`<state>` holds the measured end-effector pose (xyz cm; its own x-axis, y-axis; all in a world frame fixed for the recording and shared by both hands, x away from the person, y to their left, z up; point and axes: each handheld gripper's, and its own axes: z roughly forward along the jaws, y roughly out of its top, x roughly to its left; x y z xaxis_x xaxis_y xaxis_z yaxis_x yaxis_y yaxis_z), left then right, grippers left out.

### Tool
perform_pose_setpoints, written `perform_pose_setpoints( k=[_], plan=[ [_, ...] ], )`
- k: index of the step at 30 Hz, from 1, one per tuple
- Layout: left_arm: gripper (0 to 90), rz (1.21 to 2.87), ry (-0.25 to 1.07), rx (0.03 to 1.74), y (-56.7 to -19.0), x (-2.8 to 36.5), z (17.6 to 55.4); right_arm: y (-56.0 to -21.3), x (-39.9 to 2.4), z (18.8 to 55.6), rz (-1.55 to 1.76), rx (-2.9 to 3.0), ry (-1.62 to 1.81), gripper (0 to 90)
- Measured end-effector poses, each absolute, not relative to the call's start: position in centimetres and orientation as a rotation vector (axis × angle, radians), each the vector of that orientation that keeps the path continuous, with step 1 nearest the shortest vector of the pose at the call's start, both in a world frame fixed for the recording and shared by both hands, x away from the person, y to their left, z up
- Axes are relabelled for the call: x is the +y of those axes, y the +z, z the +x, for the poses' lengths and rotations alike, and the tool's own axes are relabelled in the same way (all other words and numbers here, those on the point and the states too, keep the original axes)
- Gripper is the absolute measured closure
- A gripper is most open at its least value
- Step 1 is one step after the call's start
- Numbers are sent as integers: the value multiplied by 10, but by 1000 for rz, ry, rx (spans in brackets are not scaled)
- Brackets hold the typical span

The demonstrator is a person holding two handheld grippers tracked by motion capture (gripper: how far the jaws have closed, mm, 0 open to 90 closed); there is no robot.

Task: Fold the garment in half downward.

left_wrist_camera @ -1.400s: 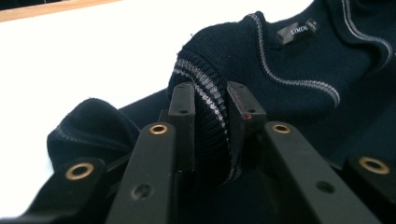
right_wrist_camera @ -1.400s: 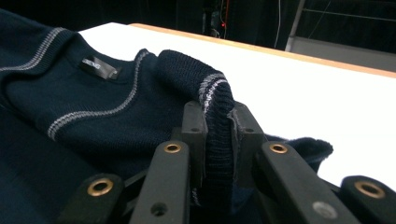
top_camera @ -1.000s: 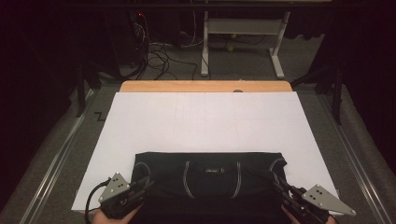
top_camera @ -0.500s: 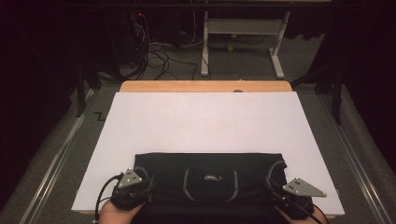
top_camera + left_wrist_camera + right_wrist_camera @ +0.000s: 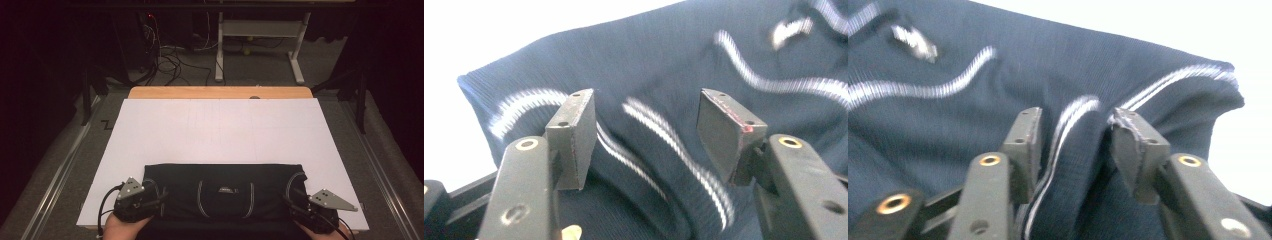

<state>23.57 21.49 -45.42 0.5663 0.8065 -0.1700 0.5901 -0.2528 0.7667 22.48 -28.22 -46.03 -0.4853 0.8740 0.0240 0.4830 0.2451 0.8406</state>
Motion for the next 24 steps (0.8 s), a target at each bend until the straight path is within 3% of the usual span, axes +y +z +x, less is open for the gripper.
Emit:
perform_pose_setpoints(
  k=[5, 17, 20, 24],
  plan=[
    [365, 1901, 366, 1128, -442, 221, 252, -455, -289, 241, 1263, 1983, 1146, 460],
    [289, 1858, 381, 1320, -458, 243, 312, -456, -305, 293, 1374, 1918, 1053, 361],
    [232, 1913, 332, 1387, -469, 243, 324, -460, -309, 311, 1424, 1925, 1008, 304],
    [233, 1984, 303, 1394, -475, 240, 323, -468, -312, 322, 1500, 1951, 962, 317]
  ],
)
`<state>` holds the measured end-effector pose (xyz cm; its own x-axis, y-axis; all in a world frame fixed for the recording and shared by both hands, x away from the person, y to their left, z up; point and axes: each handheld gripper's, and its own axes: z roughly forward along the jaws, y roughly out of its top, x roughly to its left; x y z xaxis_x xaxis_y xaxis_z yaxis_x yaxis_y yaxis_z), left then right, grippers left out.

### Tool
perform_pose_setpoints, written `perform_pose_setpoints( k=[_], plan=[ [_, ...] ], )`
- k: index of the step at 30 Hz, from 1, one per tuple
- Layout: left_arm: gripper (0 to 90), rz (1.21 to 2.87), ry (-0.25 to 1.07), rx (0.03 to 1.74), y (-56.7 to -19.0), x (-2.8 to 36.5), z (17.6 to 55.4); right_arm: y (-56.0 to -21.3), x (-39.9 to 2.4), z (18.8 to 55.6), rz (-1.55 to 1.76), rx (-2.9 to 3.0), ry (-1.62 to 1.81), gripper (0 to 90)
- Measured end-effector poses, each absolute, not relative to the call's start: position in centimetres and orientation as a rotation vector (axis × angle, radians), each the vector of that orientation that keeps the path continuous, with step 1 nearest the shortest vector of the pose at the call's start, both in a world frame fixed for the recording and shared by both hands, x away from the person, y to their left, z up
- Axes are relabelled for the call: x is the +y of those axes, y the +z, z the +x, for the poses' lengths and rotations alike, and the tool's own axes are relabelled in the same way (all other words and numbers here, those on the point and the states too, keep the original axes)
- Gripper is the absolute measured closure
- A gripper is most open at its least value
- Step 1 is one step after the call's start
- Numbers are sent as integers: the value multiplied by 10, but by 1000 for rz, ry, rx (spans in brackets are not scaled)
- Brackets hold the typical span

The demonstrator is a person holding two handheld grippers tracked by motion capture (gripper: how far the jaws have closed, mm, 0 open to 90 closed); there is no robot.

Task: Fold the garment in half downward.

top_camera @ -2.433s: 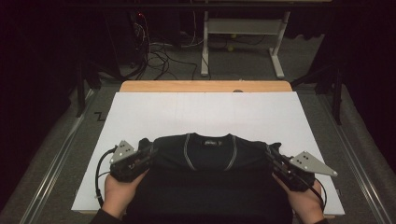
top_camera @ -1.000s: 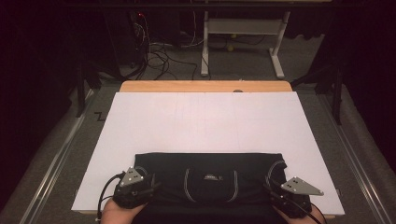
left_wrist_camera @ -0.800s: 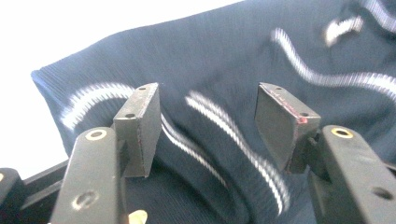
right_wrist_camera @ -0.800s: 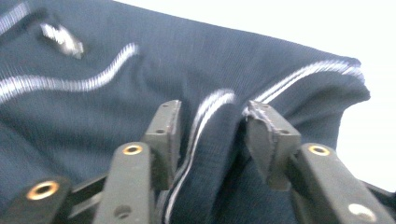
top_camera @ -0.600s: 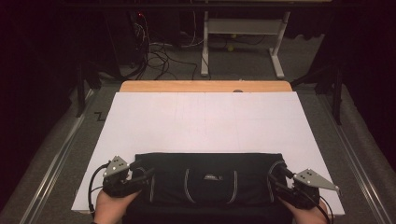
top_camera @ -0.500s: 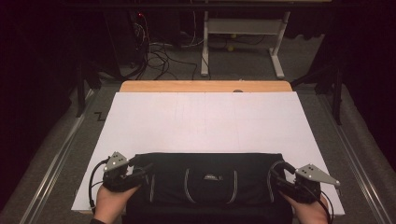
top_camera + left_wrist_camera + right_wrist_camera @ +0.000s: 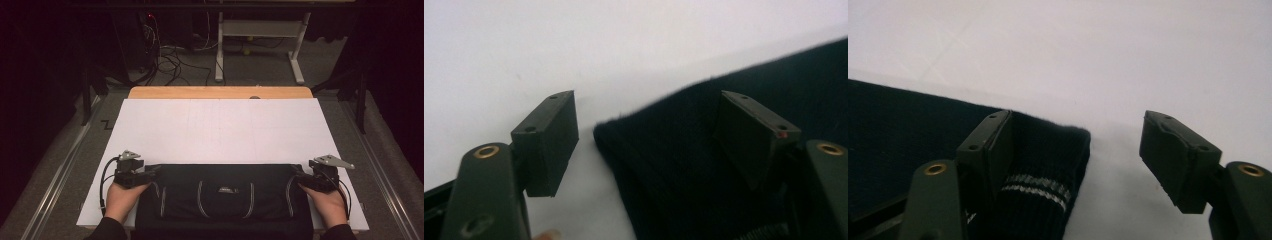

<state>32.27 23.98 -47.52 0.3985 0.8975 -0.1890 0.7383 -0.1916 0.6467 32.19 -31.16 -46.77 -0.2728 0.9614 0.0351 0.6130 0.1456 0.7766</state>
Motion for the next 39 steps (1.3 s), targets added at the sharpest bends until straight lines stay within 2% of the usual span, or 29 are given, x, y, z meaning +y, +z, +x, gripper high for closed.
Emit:
perform_pose_setpoints(
  k=[3, 5, 10, 12, 13, 15, 16, 21, 27, 33, 39],
  plan=[
    [237, 2009, 326, 1377, -476, 238, 318, -470, -310, 322, 1527, 1982, 930, 331],
    [298, 2032, 348, 1364, -477, 236, 313, -471, -307, 317, 1508, 2017, 913, 365],
    [464, 2038, 328, 1341, -476, 235, 303, -471, -302, 309, 1472, 2045, 931, 540],
    [501, 2044, 331, 1337, -476, 233, 302, -471, -301, 308, 1468, 2052, 937, 564],
    [537, 2041, 313, 1336, -476, 232, 302, -471, -299, 308, 1477, 2056, 944, 621],
    [545, 2035, 302, 1343, -476, 233, 303, -471, -299, 308, 1471, 2063, 952, 648],
    [585, 2027, 288, 1334, -476, 233, 303, -472, -297, 308, 1456, 2078, 965, 727],
    [700, 2012, 270, 1310, -478, 232, 303, -472, -295, 308, 1438, 2090, 970, 767],
    [737, 1929, 223, 1316, -480, 241, 304, -471, -293, 307, 1418, 2074, 959, 786],
    [764, 1911, 343, 1272, -471, 236, 300, -467, -293, 306, 1367, 2006, 961, 796],
    [775, 1848, 329, 1288, -470, 237, 302, -460, -292, 306, 1321, 1933, 987, 797]
  ],
)
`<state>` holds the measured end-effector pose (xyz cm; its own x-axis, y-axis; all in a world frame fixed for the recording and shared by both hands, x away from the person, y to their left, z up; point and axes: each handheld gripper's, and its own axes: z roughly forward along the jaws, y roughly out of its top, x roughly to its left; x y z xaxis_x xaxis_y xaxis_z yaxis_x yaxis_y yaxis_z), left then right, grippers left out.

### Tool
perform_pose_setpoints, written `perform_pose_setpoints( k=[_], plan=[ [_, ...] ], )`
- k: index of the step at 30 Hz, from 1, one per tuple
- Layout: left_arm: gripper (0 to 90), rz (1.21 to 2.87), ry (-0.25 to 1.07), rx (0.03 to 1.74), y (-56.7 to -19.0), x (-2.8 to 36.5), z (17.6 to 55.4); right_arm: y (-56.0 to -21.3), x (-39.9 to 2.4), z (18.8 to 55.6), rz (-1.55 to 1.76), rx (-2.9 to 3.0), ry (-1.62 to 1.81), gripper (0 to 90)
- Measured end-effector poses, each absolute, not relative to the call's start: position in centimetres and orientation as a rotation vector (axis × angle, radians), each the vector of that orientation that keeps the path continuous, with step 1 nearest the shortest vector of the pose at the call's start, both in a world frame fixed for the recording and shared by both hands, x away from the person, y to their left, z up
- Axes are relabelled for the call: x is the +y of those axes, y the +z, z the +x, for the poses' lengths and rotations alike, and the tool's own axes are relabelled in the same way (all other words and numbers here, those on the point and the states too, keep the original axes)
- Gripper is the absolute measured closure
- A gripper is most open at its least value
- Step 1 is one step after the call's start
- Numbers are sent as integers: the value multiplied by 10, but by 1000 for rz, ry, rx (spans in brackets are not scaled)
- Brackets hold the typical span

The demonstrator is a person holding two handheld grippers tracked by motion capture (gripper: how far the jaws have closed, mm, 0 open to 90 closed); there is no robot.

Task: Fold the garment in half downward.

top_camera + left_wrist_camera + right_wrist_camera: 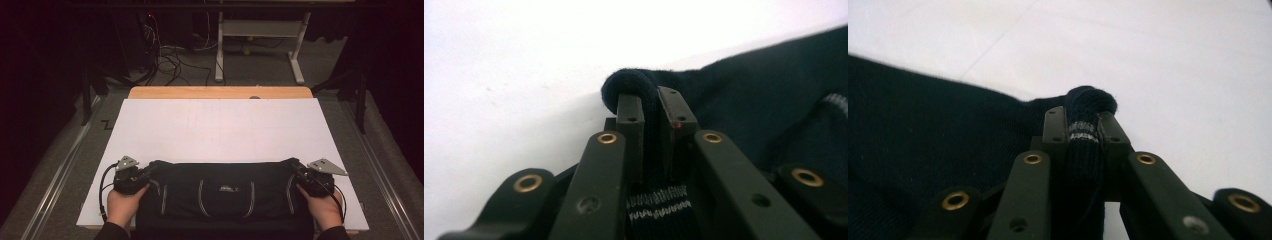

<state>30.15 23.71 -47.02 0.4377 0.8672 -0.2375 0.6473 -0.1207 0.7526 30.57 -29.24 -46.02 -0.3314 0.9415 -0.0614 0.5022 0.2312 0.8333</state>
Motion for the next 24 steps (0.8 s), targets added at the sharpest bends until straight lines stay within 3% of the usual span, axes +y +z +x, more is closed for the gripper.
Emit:
perform_pose_setpoints(
  k=[6, 24],
  plan=[
    [782, 1850, 398, 1266, -459, 234, 307, -454, -293, 315, 1295, 1906, 987, 815],
    [783, 1838, 433, 1298, -451, 232, 360, -444, -293, 368, 1265, 1887, 907, 823]
  ],
)
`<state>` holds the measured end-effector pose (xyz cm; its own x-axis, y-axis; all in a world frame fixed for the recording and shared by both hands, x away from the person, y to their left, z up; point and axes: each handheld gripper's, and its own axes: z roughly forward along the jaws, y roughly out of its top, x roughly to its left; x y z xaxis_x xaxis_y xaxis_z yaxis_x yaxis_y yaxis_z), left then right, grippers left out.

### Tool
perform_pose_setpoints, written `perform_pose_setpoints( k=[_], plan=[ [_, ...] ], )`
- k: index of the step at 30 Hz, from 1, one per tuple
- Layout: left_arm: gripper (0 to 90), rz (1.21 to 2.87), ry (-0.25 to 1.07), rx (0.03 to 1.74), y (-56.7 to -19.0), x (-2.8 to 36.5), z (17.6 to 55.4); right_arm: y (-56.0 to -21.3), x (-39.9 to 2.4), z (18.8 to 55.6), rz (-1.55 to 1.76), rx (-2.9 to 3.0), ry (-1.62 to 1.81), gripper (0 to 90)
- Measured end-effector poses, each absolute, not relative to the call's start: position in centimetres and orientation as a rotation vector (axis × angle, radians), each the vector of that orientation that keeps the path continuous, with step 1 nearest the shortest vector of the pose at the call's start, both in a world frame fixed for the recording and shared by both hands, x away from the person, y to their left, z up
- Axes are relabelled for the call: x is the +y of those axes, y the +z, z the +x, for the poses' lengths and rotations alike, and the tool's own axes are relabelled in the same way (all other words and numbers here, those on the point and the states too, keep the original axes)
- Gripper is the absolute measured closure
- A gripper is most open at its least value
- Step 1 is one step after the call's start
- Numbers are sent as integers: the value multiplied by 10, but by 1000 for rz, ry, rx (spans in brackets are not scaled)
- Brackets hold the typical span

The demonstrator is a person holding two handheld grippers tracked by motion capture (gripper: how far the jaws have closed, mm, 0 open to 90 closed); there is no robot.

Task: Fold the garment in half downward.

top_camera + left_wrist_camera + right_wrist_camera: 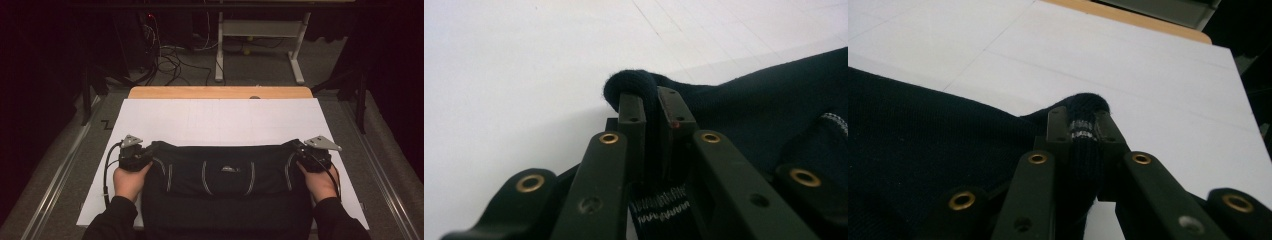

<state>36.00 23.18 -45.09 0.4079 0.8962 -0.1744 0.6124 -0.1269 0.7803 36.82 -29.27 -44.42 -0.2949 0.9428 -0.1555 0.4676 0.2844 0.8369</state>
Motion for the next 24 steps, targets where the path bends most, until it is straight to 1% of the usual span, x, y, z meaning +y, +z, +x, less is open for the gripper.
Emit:
perform_pose_setpoints(
  k=[5, 8, 12, 16, 20, 24],
  plan=[
    [782, 1844, 471, 1322, -448, 230, 380, -438, -291, 388, 1254, 1868, 891, 823],
    [782, 1865, 471, 1352, -446, 230, 391, -431, -288, 398, 1227, 1861, 891, 822],
    [781, 1900, 493, 1362, -435, 228, 402, -419, -286, 413, 1225, 1842, 883, 822],
    [781, 1877, 534, 1359, -424, 224, 411, -409, -285, 423, 1230, 1817, 884, 823],
    [781, 1890, 546, 1375, -424, 224, 417, -407, -285, 430, 1243, 1818, 902, 822],
    [776, 1927, 530, 1413, -436, 225, 421, -414, -282, 433, 1264, 1842, 898, 820]
  ],
)
